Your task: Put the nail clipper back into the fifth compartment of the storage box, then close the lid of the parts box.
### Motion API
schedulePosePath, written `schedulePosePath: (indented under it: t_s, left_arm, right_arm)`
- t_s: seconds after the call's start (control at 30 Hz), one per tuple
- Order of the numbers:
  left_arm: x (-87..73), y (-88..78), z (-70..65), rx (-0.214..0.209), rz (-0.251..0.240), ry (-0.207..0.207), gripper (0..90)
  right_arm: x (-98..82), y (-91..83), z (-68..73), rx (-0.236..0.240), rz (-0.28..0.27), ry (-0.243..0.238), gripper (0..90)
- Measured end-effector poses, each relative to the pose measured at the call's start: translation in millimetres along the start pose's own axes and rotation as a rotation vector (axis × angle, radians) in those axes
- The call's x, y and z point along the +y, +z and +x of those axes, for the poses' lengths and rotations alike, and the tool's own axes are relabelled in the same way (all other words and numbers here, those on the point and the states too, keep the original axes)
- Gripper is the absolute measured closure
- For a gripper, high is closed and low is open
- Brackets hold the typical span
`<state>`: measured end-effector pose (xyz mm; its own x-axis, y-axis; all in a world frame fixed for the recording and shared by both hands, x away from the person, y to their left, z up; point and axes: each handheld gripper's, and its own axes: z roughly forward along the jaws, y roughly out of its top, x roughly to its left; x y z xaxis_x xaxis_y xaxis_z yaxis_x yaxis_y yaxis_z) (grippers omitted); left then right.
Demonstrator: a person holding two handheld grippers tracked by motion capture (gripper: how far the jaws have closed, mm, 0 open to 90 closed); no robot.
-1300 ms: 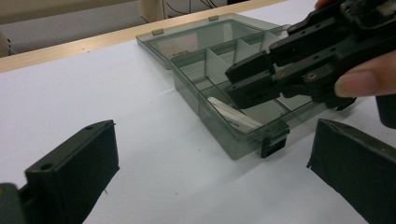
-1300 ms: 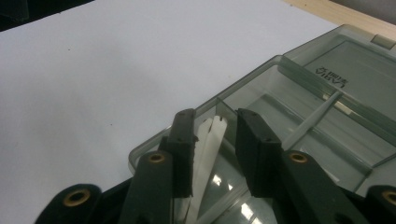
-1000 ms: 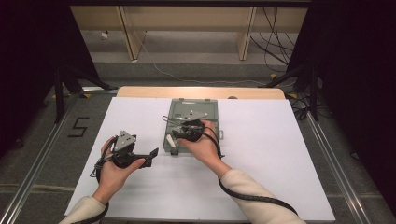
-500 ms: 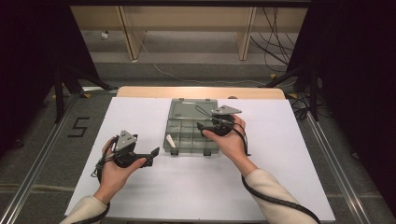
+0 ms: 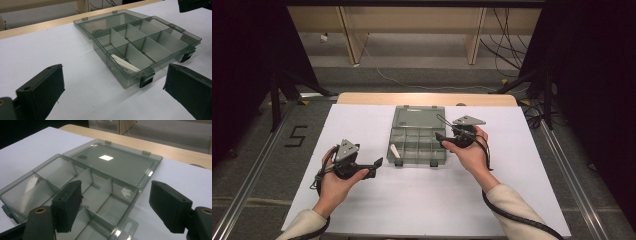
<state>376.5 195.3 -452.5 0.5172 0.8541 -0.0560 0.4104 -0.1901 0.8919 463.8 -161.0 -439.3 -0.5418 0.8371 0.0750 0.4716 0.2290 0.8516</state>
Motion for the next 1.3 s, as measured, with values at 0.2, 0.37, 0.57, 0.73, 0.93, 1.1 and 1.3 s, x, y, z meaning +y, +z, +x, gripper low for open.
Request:
schedulePosePath:
  t_s: [0.2, 0.37, 0.57, 0.73, 0.93, 1.1, 1.3]
  left_arm:
    - [0.2, 0.5, 0.2, -0.005, 0.001, 0.004, 2.0]
    - [0.0, 0.5, 0.4, -0.008, -0.001, 0.002, 2.0]
    - [0.0, -0.2, -0.7, -0.009, -0.001, 0.001, 2.0]
    - [0.6, 0.0, 0.3, -0.005, -0.005, -0.012, 2.1]
    - [2.1, 3.1, 1.6, 0.002, -0.002, -0.012, 2.6]
    - [2.4, 4.1, 1.1, -0.003, 0.001, -0.008, 2.8]
    - [1.5, 1.8, 1.4, -0.006, -0.002, -0.004, 3.5]
  right_arm:
    - [-5.2, -7.3, -7.1, -0.002, -0.021, 0.002, 27.0]
    - [-8.5, -13.6, -11.3, -0.012, -0.017, 0.012, 27.0]
    - [-10.0, -18.4, -11.1, -0.008, -0.018, 0.024, 27.0]
    - [-11.3, -24.9, -12.5, 0.013, -0.06, 0.018, 26.7]
    - [-18.2, -31.1, -16.4, 0.024, -0.076, 0.014, 26.6]
    - [-24.2, -37.1, -18.7, 0.016, -0.082, 0.007, 26.6]
    - [-25.1, -47.9, -19.2, 0.001, -0.095, -0.001, 26.5]
